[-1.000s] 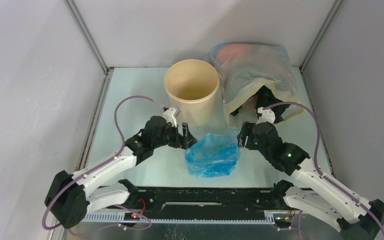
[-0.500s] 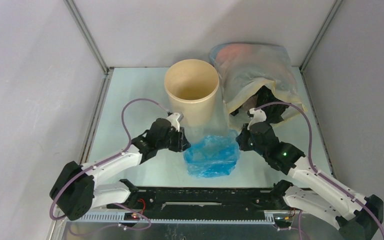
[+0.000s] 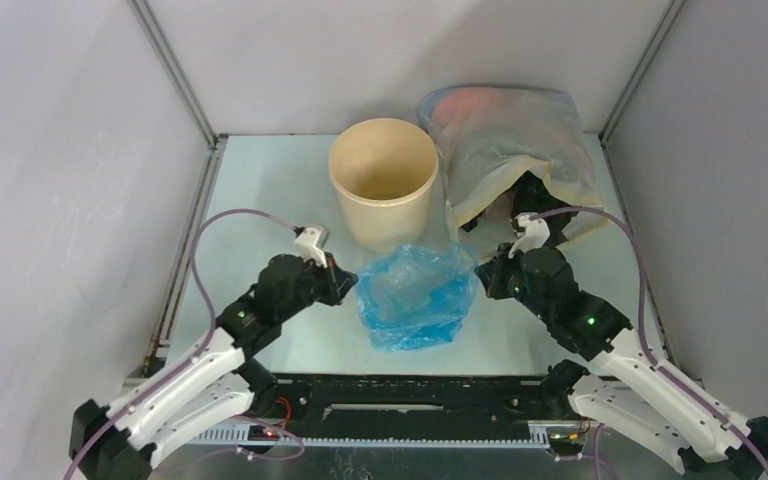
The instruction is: Put the trash bags into the trash bin
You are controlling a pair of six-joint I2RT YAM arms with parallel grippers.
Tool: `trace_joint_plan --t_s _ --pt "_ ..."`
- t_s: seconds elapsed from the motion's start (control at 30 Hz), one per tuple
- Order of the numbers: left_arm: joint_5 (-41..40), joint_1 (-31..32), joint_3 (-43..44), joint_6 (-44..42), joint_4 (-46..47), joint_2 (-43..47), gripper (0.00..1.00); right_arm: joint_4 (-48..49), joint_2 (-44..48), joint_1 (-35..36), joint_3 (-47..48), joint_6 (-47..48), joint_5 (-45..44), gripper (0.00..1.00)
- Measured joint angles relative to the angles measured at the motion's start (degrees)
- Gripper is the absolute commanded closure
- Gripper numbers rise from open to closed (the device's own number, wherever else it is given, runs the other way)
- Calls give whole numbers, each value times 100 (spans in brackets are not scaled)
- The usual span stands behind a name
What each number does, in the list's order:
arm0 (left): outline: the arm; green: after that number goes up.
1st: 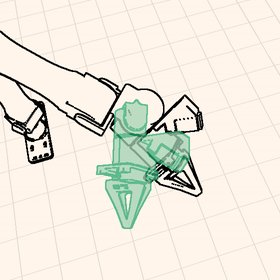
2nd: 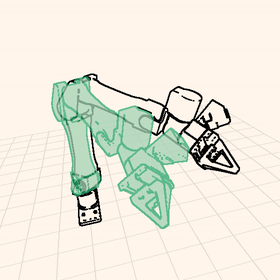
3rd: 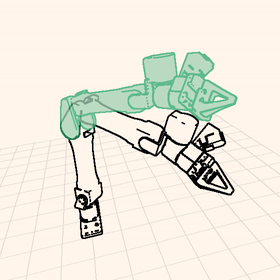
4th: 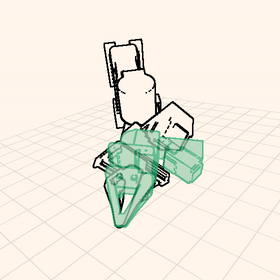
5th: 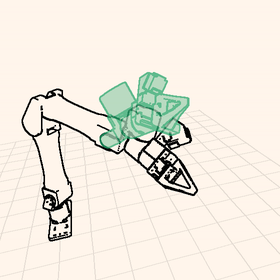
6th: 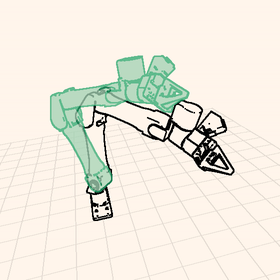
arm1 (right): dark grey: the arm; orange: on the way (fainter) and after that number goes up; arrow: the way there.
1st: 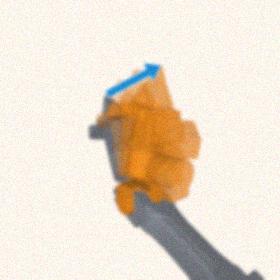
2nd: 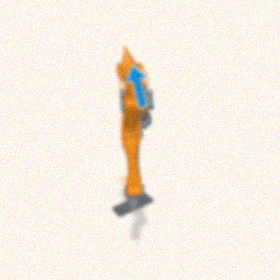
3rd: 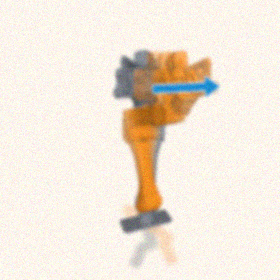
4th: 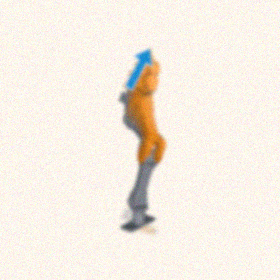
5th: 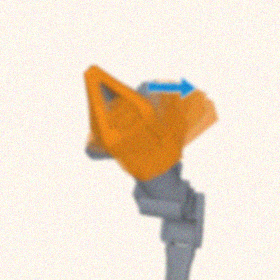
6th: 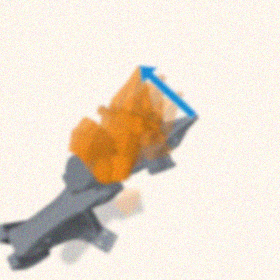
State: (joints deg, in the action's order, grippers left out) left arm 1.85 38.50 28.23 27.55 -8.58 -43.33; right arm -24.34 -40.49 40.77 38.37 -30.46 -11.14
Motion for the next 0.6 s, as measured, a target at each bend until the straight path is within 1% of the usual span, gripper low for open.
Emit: trace_joint_plan --t_s 0.1,0.23,0.33,0.47,0.6 --pt "-42 0 175 103 -306 518 100 -48 -26 -13 201 37 199 100" --pt "-74 0 859 157 -787 778 100 -83 -129 -17 848 118 568 100" --pt "-87 2 1445 153 -1025 881 100 -26 -105 -15 1322 140 835 100" --pt "-166 0 2107 87 -1366 905 100 70 20 -15 1600 133 1049 100" --pt "-575 0 3051 -125 -1858 664 100 44 -59 -15 1923 133 1158 100"
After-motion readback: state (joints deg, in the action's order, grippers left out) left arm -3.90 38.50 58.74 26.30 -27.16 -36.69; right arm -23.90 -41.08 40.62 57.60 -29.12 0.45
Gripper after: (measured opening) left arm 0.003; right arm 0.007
